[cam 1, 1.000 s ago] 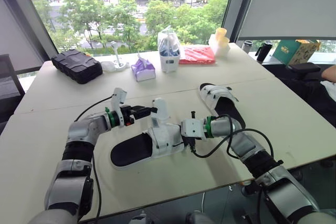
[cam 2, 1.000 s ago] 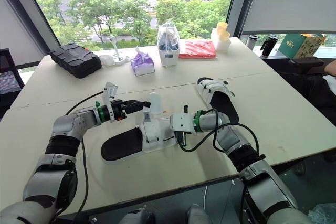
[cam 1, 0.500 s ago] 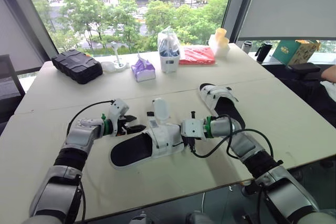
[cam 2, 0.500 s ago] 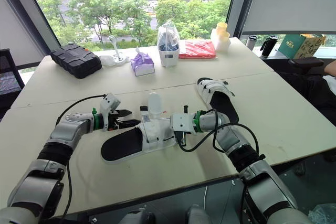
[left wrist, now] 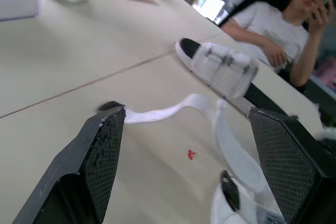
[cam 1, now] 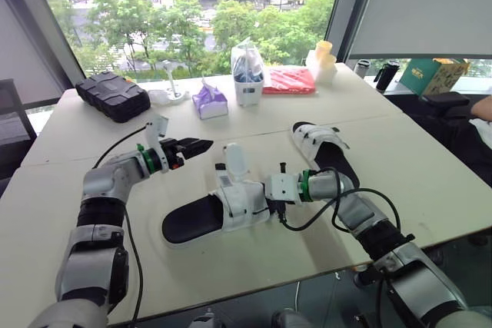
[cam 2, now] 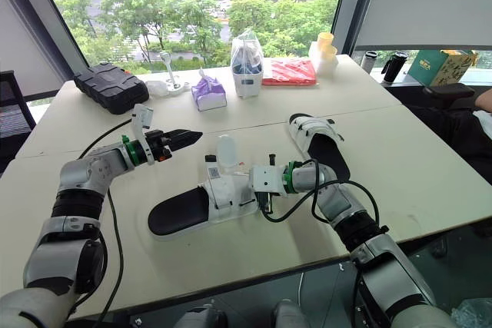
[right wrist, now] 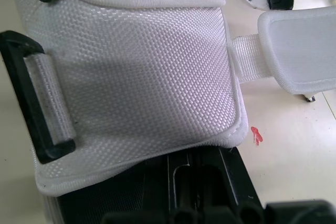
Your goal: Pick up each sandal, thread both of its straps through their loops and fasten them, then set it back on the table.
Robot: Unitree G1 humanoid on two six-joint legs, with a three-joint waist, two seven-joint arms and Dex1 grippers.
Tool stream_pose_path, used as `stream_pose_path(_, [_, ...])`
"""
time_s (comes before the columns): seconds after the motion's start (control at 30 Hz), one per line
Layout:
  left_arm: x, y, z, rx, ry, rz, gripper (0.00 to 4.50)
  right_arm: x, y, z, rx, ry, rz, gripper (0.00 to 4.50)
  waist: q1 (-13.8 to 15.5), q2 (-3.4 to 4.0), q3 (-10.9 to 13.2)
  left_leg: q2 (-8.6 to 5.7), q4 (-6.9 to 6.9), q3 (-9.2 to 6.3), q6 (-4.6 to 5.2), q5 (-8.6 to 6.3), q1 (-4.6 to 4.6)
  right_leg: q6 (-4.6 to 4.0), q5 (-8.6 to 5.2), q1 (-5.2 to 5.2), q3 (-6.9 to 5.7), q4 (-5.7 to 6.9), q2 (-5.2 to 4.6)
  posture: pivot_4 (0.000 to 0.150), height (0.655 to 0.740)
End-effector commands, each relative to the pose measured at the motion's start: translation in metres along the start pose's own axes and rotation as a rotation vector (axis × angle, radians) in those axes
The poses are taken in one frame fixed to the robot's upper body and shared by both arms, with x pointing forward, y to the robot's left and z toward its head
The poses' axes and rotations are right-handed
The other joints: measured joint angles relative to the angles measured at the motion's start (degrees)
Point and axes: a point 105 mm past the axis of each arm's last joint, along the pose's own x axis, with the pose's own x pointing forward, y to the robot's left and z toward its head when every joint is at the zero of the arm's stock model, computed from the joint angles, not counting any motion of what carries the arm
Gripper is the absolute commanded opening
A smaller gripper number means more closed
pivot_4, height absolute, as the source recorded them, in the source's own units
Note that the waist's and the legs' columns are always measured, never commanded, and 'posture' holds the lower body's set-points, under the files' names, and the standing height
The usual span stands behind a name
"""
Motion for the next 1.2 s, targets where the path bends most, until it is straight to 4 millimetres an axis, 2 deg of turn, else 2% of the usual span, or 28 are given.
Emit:
stream_pose_path(0.03, [0.009,-0.006,-0.018,0.141,0.110,-0.011,3.85,-0.002,0.004,-0.015,0.028,0.066,0.015,0.00,0.05,0.02,-0.01,0.00,0.00,0.01,0.00,0.00,0.02,-0.01,0.00,0.01,0.02,0.00,0.00,0.150,0.7400])
stream_pose_path(0.17, [0.007,0.004,-0.050,0.279,0.261,0.027,3.85,-0.002,0.005,-0.015,0.030,0.067,0.014,0.00,0.06,0.02,-0.01,0.00,-0.04,0.01,0.00,0.00,0.01,-0.02,-0.01,-0.04,0.03,0.00,-0.02,0.150,0.7400])
stream_pose_path(0.37, [-0.004,0.019,-0.069,0.423,0.384,0.077,3.85,-0.003,0.007,-0.015,0.034,0.068,0.015,0.00,0.11,0.05,-0.03,0.00,-0.04,0.01,0.00,0.00,0.00,-0.17,-0.09,-0.04,0.06,-0.01,-0.15,0.150,0.7400])
stream_pose_path(0.57, [-0.006,0.038,-0.055,0.409,0.326,0.188,3.85,-0.001,0.007,-0.014,0.035,0.064,0.013,0.00,0.17,0.04,-0.02,0.00,0.00,0.00,0.00,0.00,0.00,-0.13,-0.07,-0.02,0.03,0.00,-0.14,0.150,0.7400])
stream_pose_path(0.67, [-0.006,0.043,-0.034,0.313,0.211,0.227,3.85,-0.001,0.006,-0.014,0.034,0.065,0.011,0.00,0.14,0.02,-0.01,0.00,-0.01,0.00,0.01,0.00,0.00,-0.02,-0.01,-0.03,0.01,0.00,-0.10,0.150,0.7400])
stream_pose_path(0.73, [-0.006,0.044,-0.029,0.292,0.185,0.234,3.85,-0.001,0.006,-0.014,0.034,0.065,0.011,0.00,0.12,0.02,-0.01,0.00,-0.01,0.00,0.01,0.00,-0.01,-0.01,0.00,-0.04,-0.01,0.00,-0.03,0.150,0.7400])
stream_pose_path(0.9, [-0.007,0.039,-0.001,0.161,0.039,0.202,3.85,-0.002,0.007,-0.014,0.033,0.065,0.013,0.00,0.09,0.01,0.00,0.00,0.00,0.00,0.01,0.00,-0.01,0.00,0.00,-0.03,-0.03,0.01,0.01,0.150,0.7400])
stream_pose_path(0.93, [-0.006,0.036,0.001,0.124,0.029,0.181,3.85,-0.002,0.008,-0.015,0.032,0.066,0.014,0.00,0.09,0.01,0.00,0.00,0.01,0.00,0.01,0.00,-0.01,0.00,0.00,-0.03,-0.03,0.01,0.01,0.150,0.7400])
stream_pose_path(1.13, [0.012,-0.010,0.003,-0.149,-0.019,-0.101,3.85,0.000,0.006,-0.014,0.030,0.066,0.014,0.00,0.02,0.00,0.00,0.00,0.03,0.01,0.02,0.01,-0.01,0.02,0.00,-0.01,-0.05,0.04,0.04,0.150,0.7400])
stream_pose_path(1.2, [0.016,-0.019,-0.004,-0.211,0.003,-0.144,3.85,0.000,0.006,-0.014,0.030,0.065,0.013,0.00,-0.04,0.00,0.00,0.00,0.05,0.01,0.02,0.01,-0.01,0.02,0.00,-0.01,-0.05,0.06,0.04,0.150,0.7400])
